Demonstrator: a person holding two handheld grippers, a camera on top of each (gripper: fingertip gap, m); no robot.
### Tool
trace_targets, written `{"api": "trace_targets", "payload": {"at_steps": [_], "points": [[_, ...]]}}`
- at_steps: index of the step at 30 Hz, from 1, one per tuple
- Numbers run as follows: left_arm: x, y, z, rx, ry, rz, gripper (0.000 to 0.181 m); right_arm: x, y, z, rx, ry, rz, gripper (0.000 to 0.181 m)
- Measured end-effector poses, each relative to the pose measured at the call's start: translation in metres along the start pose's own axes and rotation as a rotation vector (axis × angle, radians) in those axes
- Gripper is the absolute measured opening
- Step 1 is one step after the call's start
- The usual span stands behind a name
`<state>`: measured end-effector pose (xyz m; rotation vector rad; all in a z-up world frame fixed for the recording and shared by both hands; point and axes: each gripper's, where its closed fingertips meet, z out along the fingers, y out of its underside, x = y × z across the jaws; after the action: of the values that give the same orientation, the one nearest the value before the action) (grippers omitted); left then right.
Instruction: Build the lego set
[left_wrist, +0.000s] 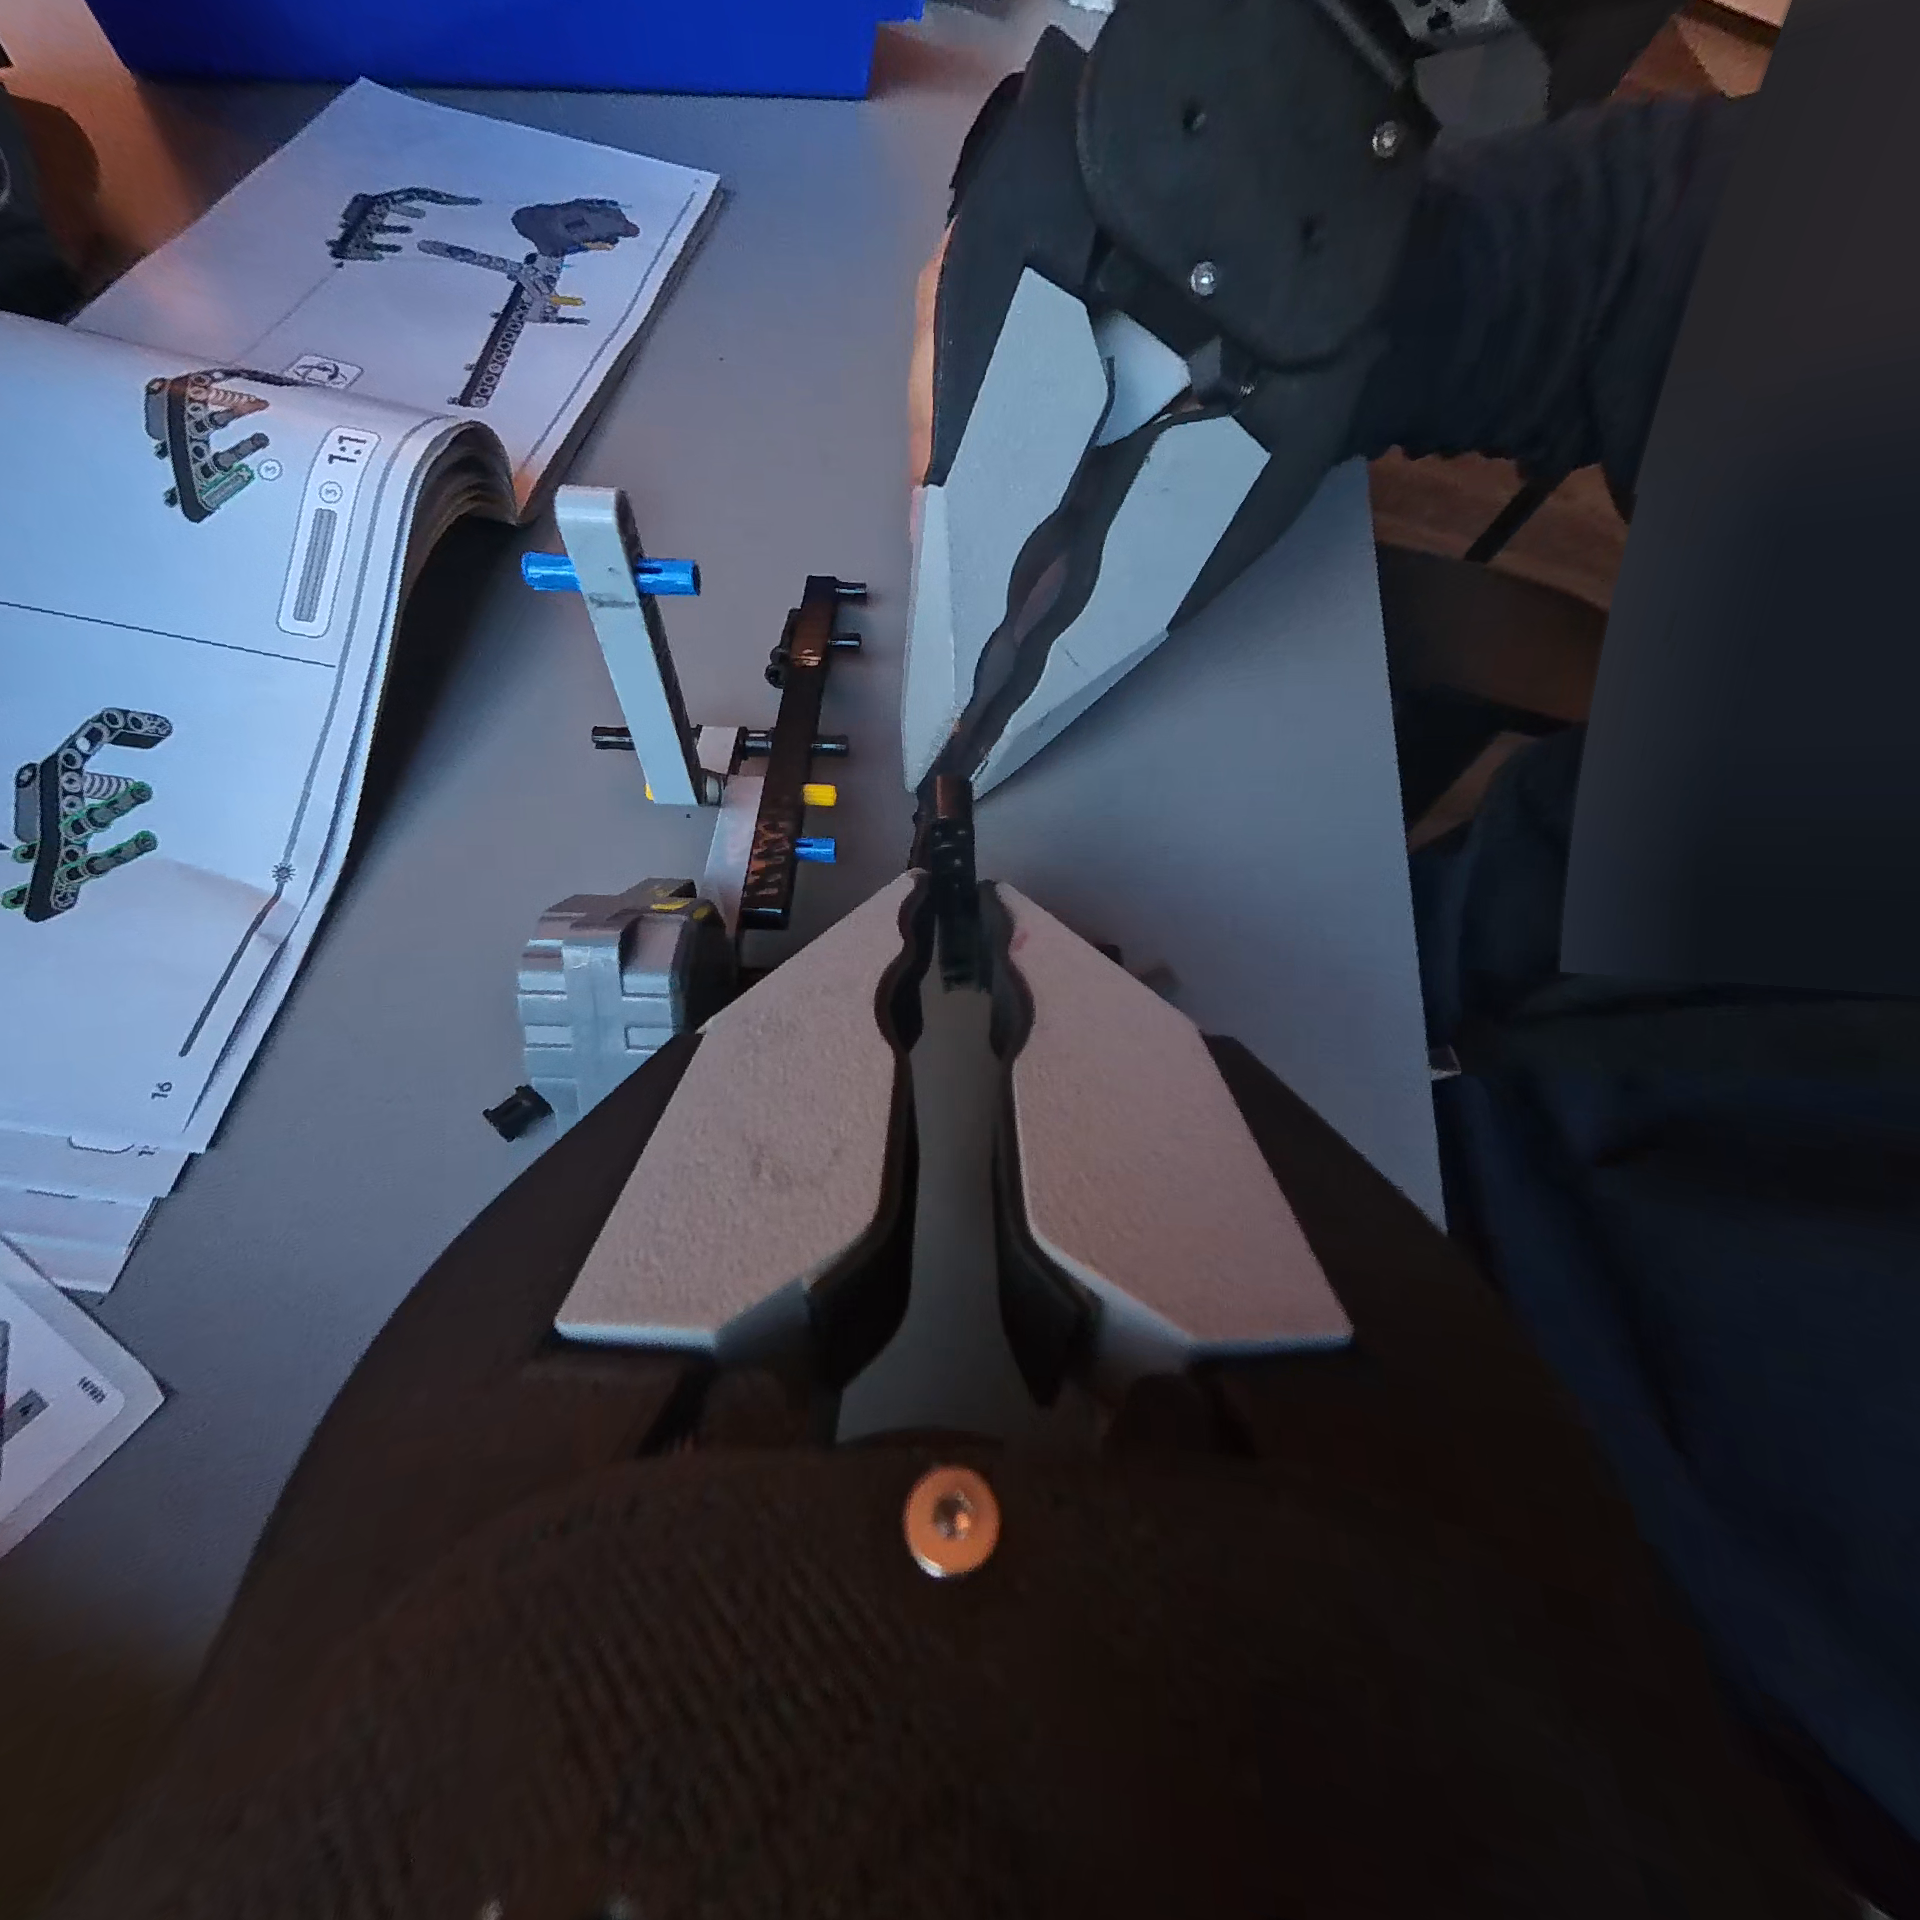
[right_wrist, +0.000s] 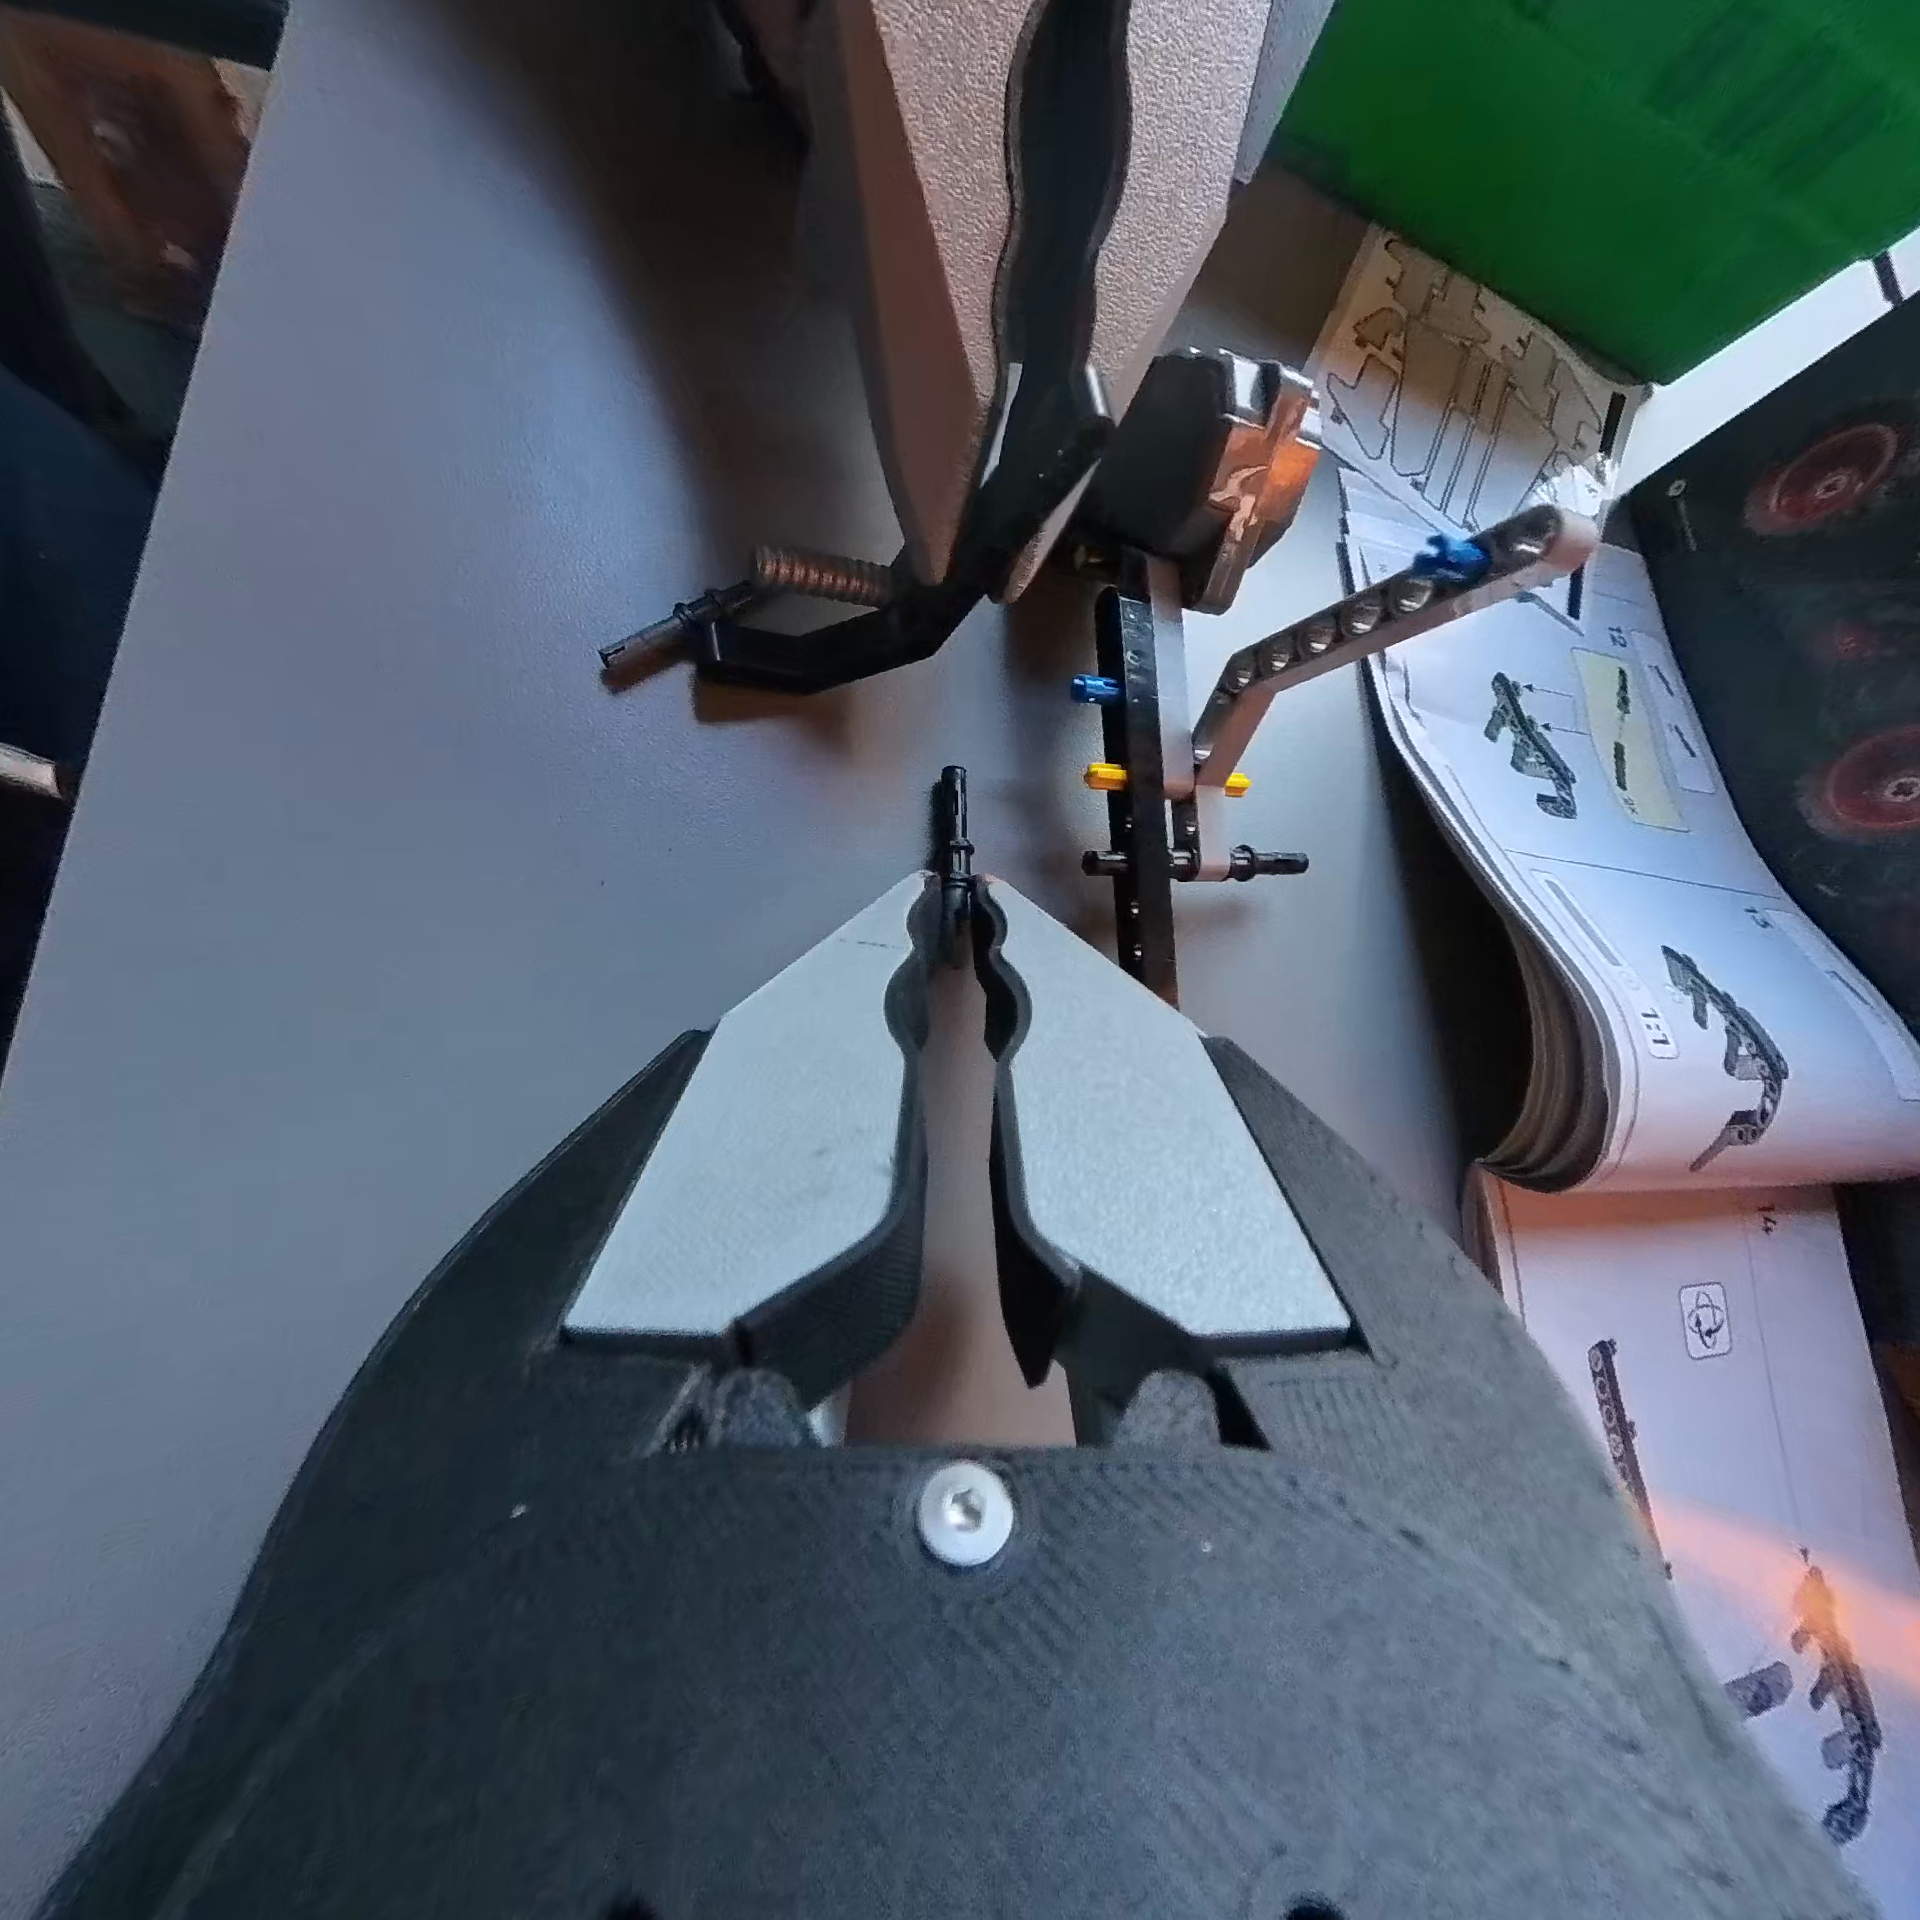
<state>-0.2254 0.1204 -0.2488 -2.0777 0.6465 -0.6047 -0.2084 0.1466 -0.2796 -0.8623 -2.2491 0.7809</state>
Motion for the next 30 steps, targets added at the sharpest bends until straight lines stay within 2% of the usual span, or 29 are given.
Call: {"api": "trace_targets", "payload": {"at_steps": [11,18,30], "points": [[0.0017,0.0005,-0.0002,-0.002,0.000,0.013,0.005,-0.0015,-0.0027,0.0006,0.013,-0.016,-0.016,0.008],[0.0024,0.0006,-0.0001,-0.003,0.003,0.017,0.005,-0.0020,-0.0068,-0.0039,0.035,-0.015,-0.101,0.008],[0.0028,0.0009,0.0003,-0.005,0.006,0.017,0.005,-0.0035,-0.0034,0.0018,0.041,-0.130,-0.033,0.004]]}}
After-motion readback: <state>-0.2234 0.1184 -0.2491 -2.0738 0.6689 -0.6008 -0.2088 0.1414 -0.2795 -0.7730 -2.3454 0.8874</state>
